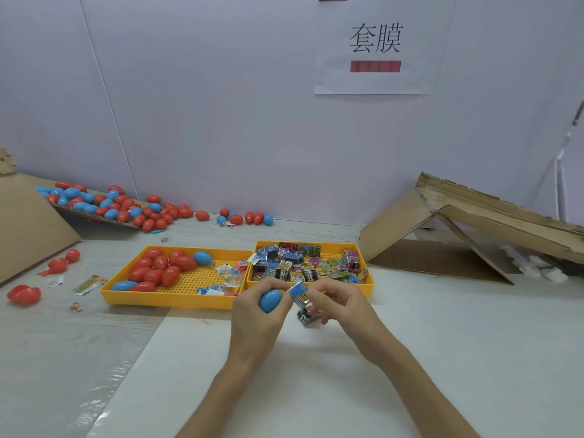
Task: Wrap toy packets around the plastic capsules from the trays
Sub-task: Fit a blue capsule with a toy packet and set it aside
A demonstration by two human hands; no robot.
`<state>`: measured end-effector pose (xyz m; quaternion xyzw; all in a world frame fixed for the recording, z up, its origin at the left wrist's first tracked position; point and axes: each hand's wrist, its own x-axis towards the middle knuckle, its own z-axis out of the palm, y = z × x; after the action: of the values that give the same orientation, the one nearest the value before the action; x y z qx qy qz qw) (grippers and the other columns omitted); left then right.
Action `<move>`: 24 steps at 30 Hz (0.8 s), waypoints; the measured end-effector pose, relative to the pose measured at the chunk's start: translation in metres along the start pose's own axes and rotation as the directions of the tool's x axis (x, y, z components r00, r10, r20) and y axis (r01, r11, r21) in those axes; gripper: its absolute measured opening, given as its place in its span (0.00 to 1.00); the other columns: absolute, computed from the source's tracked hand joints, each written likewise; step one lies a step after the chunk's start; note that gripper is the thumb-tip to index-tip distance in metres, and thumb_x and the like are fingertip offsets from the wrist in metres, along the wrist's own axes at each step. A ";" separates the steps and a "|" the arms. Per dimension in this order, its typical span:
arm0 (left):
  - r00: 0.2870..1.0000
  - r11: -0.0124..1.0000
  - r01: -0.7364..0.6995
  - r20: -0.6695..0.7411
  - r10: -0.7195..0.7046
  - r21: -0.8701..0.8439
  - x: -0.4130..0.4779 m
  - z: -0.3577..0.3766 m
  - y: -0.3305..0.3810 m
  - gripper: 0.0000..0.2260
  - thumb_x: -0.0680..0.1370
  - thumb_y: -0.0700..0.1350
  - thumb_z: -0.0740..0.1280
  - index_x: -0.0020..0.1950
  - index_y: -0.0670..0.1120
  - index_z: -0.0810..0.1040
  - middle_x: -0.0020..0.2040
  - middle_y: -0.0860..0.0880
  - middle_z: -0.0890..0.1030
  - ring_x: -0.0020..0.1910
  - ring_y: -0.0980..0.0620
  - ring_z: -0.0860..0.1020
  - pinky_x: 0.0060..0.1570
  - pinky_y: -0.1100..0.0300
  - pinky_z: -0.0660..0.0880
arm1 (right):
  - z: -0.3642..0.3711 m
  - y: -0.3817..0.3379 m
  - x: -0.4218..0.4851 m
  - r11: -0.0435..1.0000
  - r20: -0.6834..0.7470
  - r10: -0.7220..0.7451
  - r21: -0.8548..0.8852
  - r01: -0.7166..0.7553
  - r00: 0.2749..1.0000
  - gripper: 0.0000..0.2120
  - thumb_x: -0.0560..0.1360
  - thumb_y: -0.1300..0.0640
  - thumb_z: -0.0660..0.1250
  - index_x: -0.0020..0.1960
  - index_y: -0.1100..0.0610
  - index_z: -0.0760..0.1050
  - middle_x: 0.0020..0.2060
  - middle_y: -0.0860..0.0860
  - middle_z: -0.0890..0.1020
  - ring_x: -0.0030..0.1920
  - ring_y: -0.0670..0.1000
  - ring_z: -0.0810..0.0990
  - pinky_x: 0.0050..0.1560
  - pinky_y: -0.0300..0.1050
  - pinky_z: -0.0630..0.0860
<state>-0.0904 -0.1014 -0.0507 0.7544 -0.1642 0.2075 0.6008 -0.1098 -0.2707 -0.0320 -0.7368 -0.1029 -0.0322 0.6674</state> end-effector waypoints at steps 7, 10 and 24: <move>0.998 0.998 -0.044 0.051 0.042 0.039 -0.002 0.002 -0.001 0.08 0.75 0.37 0.74 0.44 0.51 0.83 0.40 0.59 0.82 0.41 0.56 0.81 0.37 0.70 0.74 | -0.001 0.001 0.001 0.993 -0.100 -0.114 -0.049 0.109 0.989 0.07 0.73 0.61 0.76 0.40 0.50 0.85 0.46 0.49 0.78 0.42 0.46 0.76 0.43 0.39 0.78; 0.992 0.999 -0.050 0.113 0.050 -0.009 -0.002 0.002 0.001 0.08 0.75 0.41 0.75 0.47 0.54 0.82 0.43 0.60 0.82 0.40 0.56 0.80 0.37 0.67 0.75 | -0.002 0.002 0.000 0.992 -0.084 -0.123 0.026 0.126 0.989 0.09 0.75 0.64 0.73 0.41 0.52 0.85 0.40 0.49 0.79 0.40 0.47 0.76 0.41 0.37 0.75; 0.944 0.885 0.313 0.217 -0.250 -0.345 0.005 -0.001 -0.003 0.20 0.78 0.45 0.72 0.68 0.57 0.76 0.55 0.51 0.81 0.48 0.53 0.82 0.45 0.59 0.80 | -0.009 -0.003 0.001 0.981 -0.251 0.000 0.185 0.048 0.968 0.02 0.76 0.64 0.71 0.46 0.60 0.83 0.29 0.52 0.79 0.29 0.49 0.74 0.32 0.39 0.72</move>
<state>-0.0850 -0.0999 -0.0511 0.6560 -0.1387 0.0190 0.7417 -0.1082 -0.2791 -0.0283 -0.6585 -0.0299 -0.1228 0.7419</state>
